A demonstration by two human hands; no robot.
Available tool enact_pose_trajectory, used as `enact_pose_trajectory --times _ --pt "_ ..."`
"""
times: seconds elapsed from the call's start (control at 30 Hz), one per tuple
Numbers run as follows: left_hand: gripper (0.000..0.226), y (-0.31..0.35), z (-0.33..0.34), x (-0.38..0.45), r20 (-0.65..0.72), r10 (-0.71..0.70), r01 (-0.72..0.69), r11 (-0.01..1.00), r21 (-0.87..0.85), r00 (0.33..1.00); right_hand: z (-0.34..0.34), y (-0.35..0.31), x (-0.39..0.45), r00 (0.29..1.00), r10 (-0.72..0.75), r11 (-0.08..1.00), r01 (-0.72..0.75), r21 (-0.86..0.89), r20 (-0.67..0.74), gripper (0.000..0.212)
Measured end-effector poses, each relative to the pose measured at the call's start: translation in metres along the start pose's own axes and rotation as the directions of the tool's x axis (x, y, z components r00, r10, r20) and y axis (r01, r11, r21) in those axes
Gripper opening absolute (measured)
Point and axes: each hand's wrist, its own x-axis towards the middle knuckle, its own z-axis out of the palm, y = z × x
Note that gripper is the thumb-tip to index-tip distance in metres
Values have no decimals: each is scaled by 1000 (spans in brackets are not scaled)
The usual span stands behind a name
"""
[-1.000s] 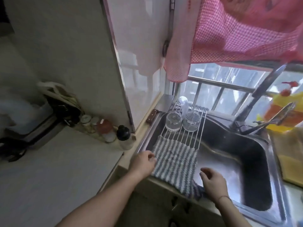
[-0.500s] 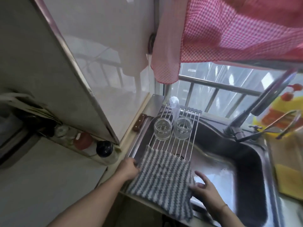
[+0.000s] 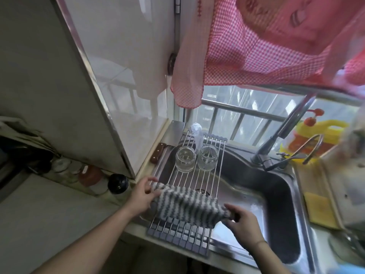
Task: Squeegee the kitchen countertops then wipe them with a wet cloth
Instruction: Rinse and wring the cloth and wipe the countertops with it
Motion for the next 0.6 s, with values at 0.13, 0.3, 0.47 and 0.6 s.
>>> enact_pose_trajectory --times 0.13,0.3,0.47,0.6 --pt "37 14 -10 -6 135 90 -122 961 248 987 -19 -14 3 973 -147 974 112 -196 -177 34" --pt "21 51 -30 -34 182 353 -392 728 563 918 -60 -44 -11 977 -185 983 185 -9 -102 31" --pt "28 92 -36 -37 301 272 -90 859 -503 914 -85 -98 -6 973 -94 759 207 618 -211 8" --pt "52 74 7 -38 565 73 410 613 -675 822 -58 -103 2 994 30 720 53 692 -108 14"
